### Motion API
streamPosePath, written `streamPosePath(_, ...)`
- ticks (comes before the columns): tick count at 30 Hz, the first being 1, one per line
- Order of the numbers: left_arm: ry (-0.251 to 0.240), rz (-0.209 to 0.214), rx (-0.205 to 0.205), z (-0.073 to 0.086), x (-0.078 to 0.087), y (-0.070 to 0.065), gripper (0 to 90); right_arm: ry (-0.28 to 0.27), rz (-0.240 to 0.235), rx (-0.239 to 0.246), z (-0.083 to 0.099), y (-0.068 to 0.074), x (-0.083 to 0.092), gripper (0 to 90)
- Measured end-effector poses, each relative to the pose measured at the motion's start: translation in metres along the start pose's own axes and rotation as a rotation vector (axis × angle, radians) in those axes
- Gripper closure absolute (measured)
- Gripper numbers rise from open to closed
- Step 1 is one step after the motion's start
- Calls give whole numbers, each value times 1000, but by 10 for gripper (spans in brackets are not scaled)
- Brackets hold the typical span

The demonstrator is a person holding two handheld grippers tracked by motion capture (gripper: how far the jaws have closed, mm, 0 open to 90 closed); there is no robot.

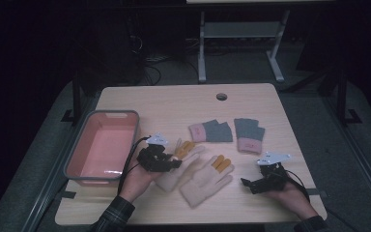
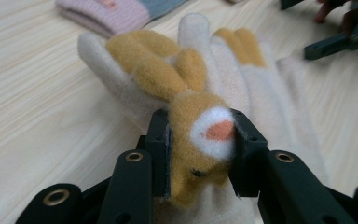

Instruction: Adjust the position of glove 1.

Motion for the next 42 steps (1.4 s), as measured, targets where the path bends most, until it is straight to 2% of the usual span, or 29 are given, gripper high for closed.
streamPosePath(9,-8,49,-9,-8,0,-21,647,0,0,0,0,0,0,18)
streamPosePath(17,5,77,-45,-12,-6,-37,647,1,0,-2,0,0,0,18)
streamPosePath(30,55,113,-89,-9,-24,-61,646,0,0,-1,0,0,0,18)
streamPosePath(42,98,111,-117,-5,-49,-73,642,0,1,1,0,0,0,18)
Point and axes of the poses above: each handheld gripper's, and its own axes: x roughly backward along the jaws, z roughly out of its underside, y roughly to its left, the point moved 8 cm from there along -x, roughly forward along the jaws, and after that the axes turned 14 degrees about x, right-handed, at the moved point
